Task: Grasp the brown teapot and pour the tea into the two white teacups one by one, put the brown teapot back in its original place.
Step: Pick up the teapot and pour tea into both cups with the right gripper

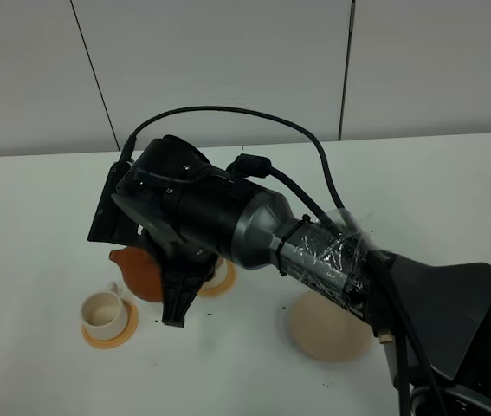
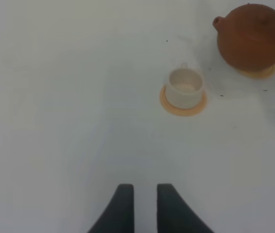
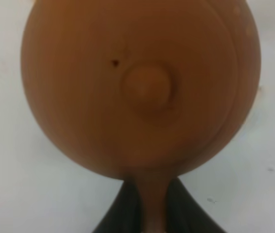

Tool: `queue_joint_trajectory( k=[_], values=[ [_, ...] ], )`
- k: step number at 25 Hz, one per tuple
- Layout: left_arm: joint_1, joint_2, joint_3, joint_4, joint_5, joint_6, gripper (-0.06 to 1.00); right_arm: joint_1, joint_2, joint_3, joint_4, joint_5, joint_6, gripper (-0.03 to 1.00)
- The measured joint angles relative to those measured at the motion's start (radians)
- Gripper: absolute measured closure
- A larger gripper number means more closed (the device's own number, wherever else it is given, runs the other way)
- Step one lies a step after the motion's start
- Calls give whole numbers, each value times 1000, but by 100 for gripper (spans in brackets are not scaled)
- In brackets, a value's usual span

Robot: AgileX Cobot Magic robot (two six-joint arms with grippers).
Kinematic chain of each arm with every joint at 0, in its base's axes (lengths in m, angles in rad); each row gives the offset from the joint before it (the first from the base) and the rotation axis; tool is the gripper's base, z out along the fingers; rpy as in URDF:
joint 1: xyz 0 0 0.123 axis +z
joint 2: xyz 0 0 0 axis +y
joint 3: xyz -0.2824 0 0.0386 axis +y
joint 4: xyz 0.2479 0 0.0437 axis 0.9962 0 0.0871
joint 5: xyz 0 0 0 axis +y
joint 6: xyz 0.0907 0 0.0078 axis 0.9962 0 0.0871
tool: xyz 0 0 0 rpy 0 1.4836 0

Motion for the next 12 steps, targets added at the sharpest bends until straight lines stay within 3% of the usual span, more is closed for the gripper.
queue_joint_trajectory(
  k=[4,12],
  values=[
    [0,0,0,0,0,1,75,24,0,0,-73,-1,-3,87],
    [0,0,0,0,0,1,75,33,16,0,-107,-2,-29,87]
  ],
)
